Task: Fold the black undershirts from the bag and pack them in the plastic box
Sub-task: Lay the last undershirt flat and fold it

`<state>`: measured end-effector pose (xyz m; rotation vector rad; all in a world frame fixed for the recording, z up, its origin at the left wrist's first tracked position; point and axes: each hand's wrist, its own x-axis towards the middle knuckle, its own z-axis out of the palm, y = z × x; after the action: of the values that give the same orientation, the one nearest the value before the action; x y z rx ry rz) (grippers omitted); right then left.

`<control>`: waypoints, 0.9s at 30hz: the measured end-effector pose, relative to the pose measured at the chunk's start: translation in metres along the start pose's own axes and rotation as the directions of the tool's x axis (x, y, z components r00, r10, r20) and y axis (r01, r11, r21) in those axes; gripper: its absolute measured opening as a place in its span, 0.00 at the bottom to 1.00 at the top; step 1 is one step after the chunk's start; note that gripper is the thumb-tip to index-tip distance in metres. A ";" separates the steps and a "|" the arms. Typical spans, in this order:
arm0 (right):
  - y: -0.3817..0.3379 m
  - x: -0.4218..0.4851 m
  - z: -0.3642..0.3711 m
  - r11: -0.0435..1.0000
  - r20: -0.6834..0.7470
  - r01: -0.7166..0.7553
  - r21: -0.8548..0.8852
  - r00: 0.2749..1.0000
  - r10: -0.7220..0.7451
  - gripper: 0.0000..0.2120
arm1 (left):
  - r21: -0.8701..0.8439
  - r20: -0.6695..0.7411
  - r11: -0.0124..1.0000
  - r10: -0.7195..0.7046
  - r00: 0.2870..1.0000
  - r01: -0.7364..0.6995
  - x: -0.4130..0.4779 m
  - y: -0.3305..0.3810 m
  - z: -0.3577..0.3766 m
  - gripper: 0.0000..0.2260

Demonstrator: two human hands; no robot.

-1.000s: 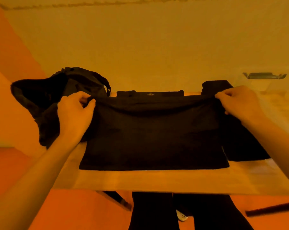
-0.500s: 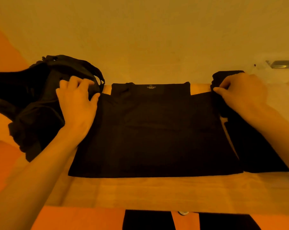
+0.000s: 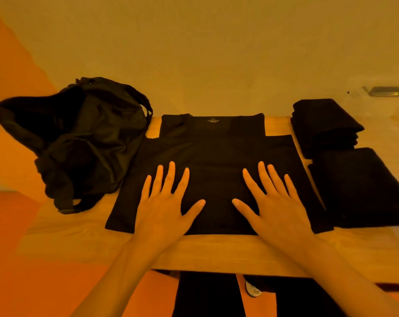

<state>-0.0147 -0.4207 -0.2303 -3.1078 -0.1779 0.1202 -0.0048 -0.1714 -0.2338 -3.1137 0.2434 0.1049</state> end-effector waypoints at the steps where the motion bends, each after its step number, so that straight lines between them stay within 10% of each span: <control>1: -0.001 -0.003 -0.001 1.000 0.006 -0.002 0.006 1.000 0.002 0.41 | 0.003 0.003 1.000 0.003 1.000 -0.003 -0.002 0.000 -0.001 0.40; 16: 0.000 -0.082 0.002 0.999 0.084 0.020 0.031 0.996 -0.023 0.43 | -0.100 0.016 0.995 -0.009 1.000 0.011 -0.085 0.018 0.000 0.43; 27: 0.014 0.034 -0.013 0.990 0.089 -0.134 0.050 0.988 0.129 0.37 | -0.086 0.065 0.993 -0.073 0.995 0.078 0.029 -0.025 -0.012 0.36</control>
<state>0.0215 -0.4314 -0.2205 -3.0583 0.0291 0.2567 0.0282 -0.1515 -0.2239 -3.1964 0.1224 0.2169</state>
